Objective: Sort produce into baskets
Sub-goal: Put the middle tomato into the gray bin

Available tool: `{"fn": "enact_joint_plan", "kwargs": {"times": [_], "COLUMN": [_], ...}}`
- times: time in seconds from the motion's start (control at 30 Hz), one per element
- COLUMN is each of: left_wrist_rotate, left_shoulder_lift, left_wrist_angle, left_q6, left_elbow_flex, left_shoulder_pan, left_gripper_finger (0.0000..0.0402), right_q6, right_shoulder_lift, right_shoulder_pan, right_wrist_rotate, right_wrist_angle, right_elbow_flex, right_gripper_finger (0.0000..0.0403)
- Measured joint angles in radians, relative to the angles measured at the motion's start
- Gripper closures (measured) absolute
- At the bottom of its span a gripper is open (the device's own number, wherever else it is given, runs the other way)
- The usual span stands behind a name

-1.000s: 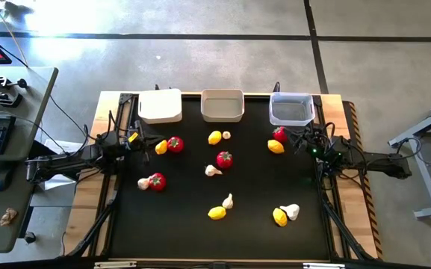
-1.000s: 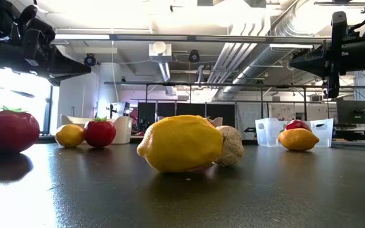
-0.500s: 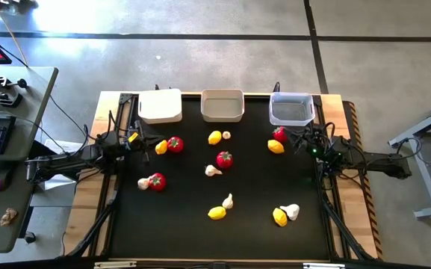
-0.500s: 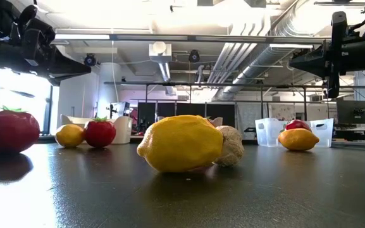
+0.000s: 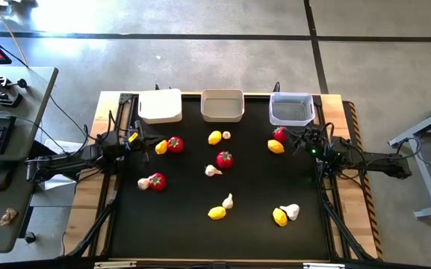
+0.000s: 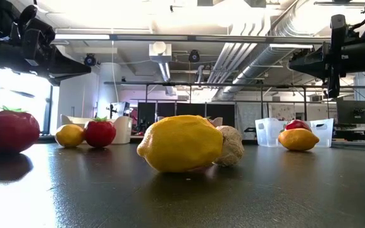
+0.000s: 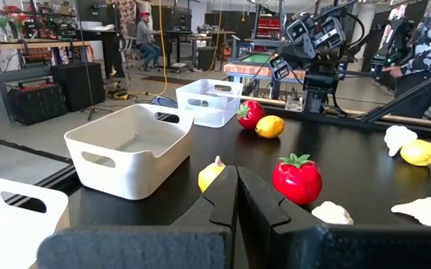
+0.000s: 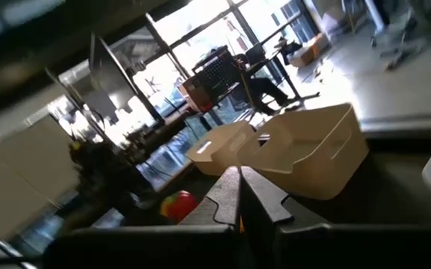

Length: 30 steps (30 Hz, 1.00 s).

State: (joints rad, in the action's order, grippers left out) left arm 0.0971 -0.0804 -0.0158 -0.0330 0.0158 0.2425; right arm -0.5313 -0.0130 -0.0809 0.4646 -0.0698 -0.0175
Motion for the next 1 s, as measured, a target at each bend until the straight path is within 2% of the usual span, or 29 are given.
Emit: {"fn": "enact_joint_plan", "kwargs": {"times": [0.23, 0.3, 0.37, 0.5, 0.63, 0.83, 0.93, 1.0], "left_wrist_rotate": [0.000, 0.000, 0.000, 0.000, 0.000, 0.000, 0.000, 0.000], "left_shoulder_lift": [0.000, 0.000, 0.000, 0.000, 0.000, 0.000, 0.000, 0.000], "left_wrist_angle": [0.000, 0.000, 0.000, 0.000, -0.003, -0.005, -0.004, -0.005], "left_q6": [0.000, 0.000, 0.000, 0.000, 0.000, 0.000, -0.002, -0.019], "left_elbow_flex": [0.000, 0.000, 0.000, 0.000, 0.000, 0.000, 0.000, 0.000], "left_shoulder_pan": [0.000, 0.000, 0.000, 0.000, 0.000, 0.000, 0.000, 0.000], "left_gripper_finger": [0.0402, 0.0401, 0.0402, 0.0401, 0.0402, 0.0402, 0.0401, 0.0401], "right_q6": [0.048, 0.115, 0.180, 0.236, 0.249, 0.392, 0.417, 0.407], "right_shoulder_lift": [0.000, 0.000, 0.000, -0.001, -0.006, -0.077, -0.129, -0.168], "right_shoulder_pan": [0.000, -0.001, -0.001, 0.000, 0.000, 0.001, 0.001, 0.005], "right_wrist_rotate": [0.060, 0.065, 0.022, -0.187, -0.192, -0.230, -0.233, -0.238], "right_wrist_angle": [-0.021, -0.037, -0.087, -0.183, -0.191, -0.242, -0.278, -0.298], "right_elbow_flex": [0.000, 0.000, 0.000, 0.000, 0.000, 0.000, 0.000, -0.001], "right_gripper_finger": [0.0402, 0.0402, 0.0402, 0.0402, 0.0402, 0.0400, 0.0376, 0.0344]}}
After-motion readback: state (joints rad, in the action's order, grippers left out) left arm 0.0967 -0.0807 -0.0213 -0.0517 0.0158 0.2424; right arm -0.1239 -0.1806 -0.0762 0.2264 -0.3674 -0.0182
